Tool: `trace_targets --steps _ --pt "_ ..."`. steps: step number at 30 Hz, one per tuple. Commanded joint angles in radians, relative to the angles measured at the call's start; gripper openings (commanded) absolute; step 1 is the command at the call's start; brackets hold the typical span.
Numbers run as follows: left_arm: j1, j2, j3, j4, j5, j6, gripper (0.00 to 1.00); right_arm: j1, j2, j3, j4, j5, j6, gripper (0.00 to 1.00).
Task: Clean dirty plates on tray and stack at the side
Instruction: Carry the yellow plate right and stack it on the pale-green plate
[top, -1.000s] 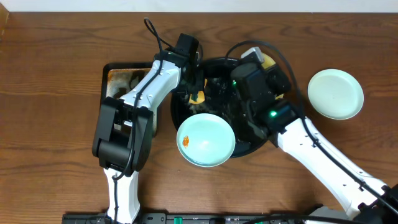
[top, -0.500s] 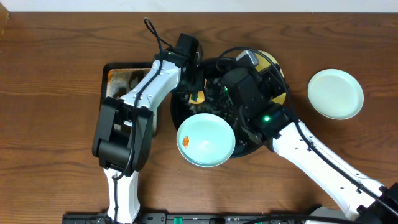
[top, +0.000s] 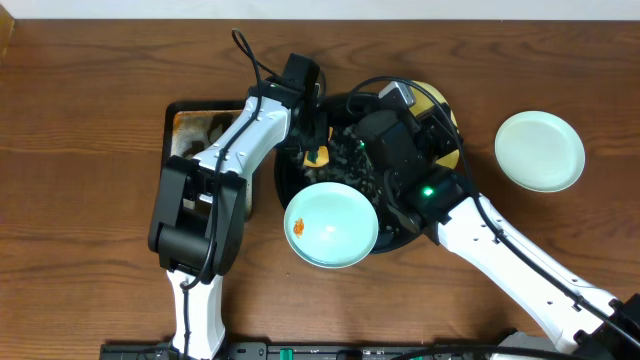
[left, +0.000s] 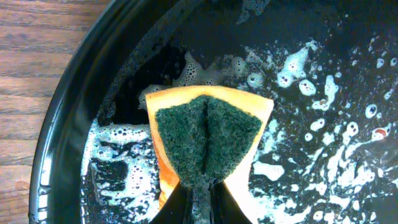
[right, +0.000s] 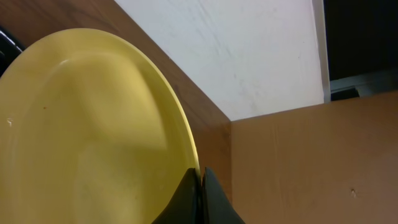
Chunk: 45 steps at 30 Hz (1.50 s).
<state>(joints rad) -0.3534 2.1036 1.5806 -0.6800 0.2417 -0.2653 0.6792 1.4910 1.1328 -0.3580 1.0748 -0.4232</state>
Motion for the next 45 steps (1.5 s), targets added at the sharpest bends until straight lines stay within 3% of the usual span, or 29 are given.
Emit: trace_targets --steps 1,4,13,19,23,29,33,45 --pt "0.001 -0.015 -0.010 0.000 0.012 0.002 0.08 -0.004 -0.014 0.018 -0.006 0.034 0.073 0.01" --pt "0.001 -0.015 -0.010 0.000 0.012 0.002 0.08 -0.024 -0.014 0.018 -0.060 0.016 0.163 0.01" --pt "0.001 -0.015 -0.010 0.000 0.012 0.002 0.08 -0.254 -0.061 0.018 -0.238 -0.434 0.510 0.01" --pt "0.001 -0.015 -0.010 0.000 0.012 0.002 0.08 -0.513 -0.129 0.018 -0.246 -0.777 0.606 0.01" --pt "0.001 -0.015 -0.010 0.000 0.012 0.002 0.08 -0.786 -0.108 0.017 -0.293 -1.004 0.690 0.01" --pt "0.001 -0.015 -0.010 0.000 0.012 0.002 0.08 -1.047 0.000 0.017 -0.312 -1.094 0.724 0.01" --pt "0.001 -0.015 -0.010 0.000 0.013 0.002 0.08 -1.135 0.084 0.017 -0.296 -1.107 0.726 0.01" --pt "0.001 -0.015 -0.010 -0.001 0.013 0.002 0.08 -1.220 0.212 0.017 -0.159 -1.110 0.726 0.01"
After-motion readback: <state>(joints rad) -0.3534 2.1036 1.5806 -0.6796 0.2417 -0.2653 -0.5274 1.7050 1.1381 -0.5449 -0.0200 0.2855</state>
